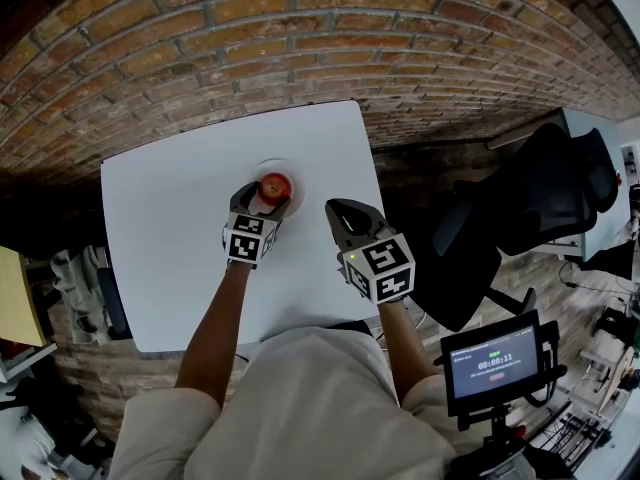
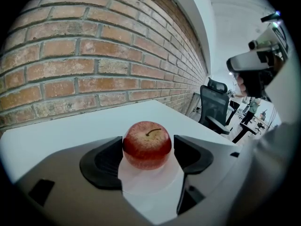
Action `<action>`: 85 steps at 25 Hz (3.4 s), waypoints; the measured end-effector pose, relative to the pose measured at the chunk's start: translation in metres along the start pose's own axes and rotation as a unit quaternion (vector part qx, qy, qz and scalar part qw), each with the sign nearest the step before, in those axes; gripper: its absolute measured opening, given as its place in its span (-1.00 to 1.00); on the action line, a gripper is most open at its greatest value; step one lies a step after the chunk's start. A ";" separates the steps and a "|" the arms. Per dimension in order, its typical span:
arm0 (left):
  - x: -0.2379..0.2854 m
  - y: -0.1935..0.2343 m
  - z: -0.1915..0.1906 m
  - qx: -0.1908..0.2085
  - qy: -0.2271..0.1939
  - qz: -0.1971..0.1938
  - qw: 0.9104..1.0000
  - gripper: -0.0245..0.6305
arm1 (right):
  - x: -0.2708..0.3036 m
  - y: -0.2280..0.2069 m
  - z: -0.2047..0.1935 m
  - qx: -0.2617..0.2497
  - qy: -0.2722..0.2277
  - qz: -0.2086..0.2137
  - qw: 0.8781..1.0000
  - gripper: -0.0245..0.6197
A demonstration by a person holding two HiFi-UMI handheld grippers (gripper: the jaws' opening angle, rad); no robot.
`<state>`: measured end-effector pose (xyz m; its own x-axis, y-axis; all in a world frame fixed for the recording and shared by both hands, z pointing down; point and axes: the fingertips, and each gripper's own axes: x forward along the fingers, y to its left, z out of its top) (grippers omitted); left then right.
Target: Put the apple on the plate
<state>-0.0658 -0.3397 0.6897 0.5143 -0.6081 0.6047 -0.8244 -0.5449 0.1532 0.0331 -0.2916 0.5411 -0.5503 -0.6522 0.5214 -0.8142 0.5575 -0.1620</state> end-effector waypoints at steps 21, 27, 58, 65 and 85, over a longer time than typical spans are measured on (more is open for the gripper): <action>-0.022 0.002 0.017 -0.018 -0.031 0.026 0.999 0.09 | -0.015 0.004 0.003 -0.006 -0.012 0.000 1.000 -0.92; -0.035 -0.001 0.018 -0.015 -0.025 0.037 0.999 0.08 | -0.024 0.008 0.006 -0.013 -0.020 0.003 1.000 -0.92; -0.151 -0.033 0.059 0.015 -0.131 0.081 0.988 -0.61 | -0.075 0.054 0.031 -0.057 -0.075 0.016 0.995 -0.92; -0.188 -0.040 0.072 0.027 -0.158 0.096 0.982 -0.80 | -0.086 0.072 0.039 -0.063 -0.091 0.022 0.994 -0.92; -0.291 -0.078 0.113 0.109 -0.224 0.114 0.962 -0.90 | -0.138 0.130 0.091 -0.100 -0.173 0.035 0.979 -0.92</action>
<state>-0.1246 -0.1854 0.4130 0.4174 -0.8869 0.1982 -0.8833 -0.4472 -0.1409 -0.0138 -0.1755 0.3715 -0.6612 -0.7246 0.1945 -0.7388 0.6739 -0.0009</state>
